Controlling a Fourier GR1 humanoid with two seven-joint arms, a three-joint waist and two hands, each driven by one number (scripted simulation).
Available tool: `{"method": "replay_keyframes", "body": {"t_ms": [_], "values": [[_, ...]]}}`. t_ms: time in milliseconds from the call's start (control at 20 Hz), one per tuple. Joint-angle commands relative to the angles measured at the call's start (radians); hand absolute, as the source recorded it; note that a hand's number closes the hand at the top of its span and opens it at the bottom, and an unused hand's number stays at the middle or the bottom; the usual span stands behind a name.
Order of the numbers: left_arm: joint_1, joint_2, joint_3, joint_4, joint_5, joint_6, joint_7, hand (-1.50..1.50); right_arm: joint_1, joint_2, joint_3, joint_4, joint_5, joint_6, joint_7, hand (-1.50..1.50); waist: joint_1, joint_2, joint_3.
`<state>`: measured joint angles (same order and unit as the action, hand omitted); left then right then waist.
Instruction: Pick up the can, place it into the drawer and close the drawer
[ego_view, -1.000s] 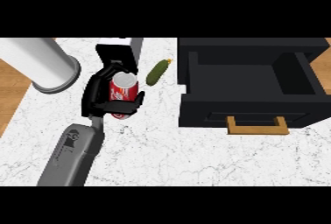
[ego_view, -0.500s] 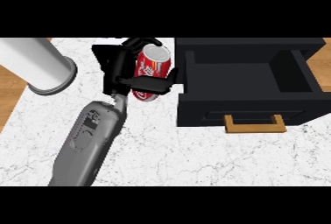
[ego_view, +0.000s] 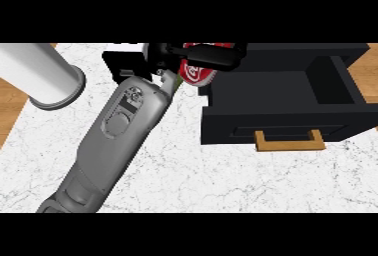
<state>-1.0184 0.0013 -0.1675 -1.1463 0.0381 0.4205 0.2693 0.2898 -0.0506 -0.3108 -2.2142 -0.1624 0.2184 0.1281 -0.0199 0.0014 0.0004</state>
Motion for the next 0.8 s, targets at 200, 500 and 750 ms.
{"method": "replay_keyframes", "body": {"t_ms": [200, 500, 750], "values": [[-0.234, -0.001, -0.045, 0.209, 0.063, 0.113, 0.031, 1.50, 0.015, -0.001, -0.014, -0.014, -0.026, 0.021, 0.020, -1.50, -0.013, 0.001, 0.000], [-0.304, -0.001, -0.071, 0.374, 0.149, 0.119, -0.054, 1.50, 0.022, 0.049, 0.037, 0.035, 0.043, 0.019, -0.071, -1.50, -0.017, 0.004, 0.001], [-0.393, -0.001, -0.114, 0.521, 0.237, 0.116, -0.130, 1.50, -0.093, 0.014, 0.023, 0.081, 0.041, -0.012, -0.011, -1.50, -0.040, 0.013, 0.001]]}}
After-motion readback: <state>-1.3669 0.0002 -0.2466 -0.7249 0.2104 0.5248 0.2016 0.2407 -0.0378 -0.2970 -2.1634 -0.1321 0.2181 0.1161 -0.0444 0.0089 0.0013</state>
